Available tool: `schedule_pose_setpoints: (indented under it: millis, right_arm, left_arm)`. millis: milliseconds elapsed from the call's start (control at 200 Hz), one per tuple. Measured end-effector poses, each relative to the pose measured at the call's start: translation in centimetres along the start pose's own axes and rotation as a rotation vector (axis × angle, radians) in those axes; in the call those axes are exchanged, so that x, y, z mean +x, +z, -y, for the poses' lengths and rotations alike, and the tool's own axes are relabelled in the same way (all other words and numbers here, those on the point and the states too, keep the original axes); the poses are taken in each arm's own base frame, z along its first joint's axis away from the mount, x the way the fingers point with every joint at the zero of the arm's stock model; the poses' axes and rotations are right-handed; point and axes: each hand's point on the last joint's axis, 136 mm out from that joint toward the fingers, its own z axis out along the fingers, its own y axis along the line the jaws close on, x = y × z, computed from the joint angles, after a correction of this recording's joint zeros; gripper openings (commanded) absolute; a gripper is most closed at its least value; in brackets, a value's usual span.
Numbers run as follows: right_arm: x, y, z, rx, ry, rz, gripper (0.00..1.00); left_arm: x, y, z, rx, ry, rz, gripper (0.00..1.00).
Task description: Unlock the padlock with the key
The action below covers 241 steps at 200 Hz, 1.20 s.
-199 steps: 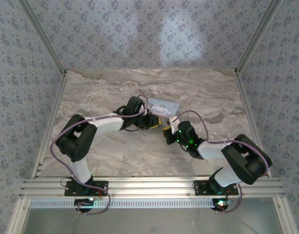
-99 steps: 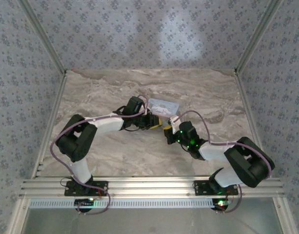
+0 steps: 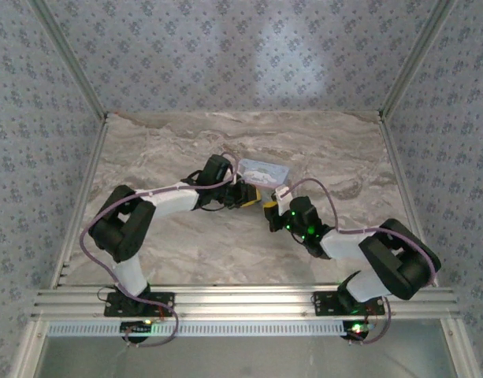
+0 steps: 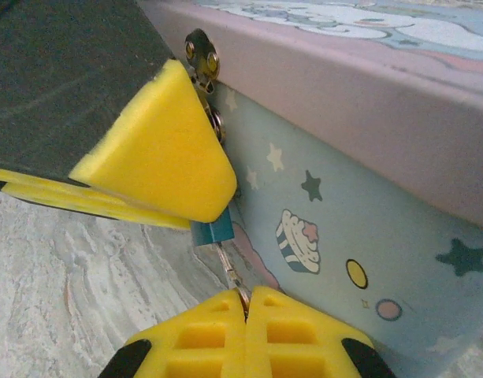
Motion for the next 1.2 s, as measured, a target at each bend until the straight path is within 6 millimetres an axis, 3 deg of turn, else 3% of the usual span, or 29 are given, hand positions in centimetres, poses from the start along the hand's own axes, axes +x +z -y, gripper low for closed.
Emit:
schedule_pose_setpoints:
  millis: [1204]
  right_arm:
    - [-1.9, 1.9, 0.2, -0.060, 0.020, 0.070, 0.00]
  left_arm:
    - [-1.6, -0.8, 0.1, -0.002, -0.025, 0.070, 0.11]
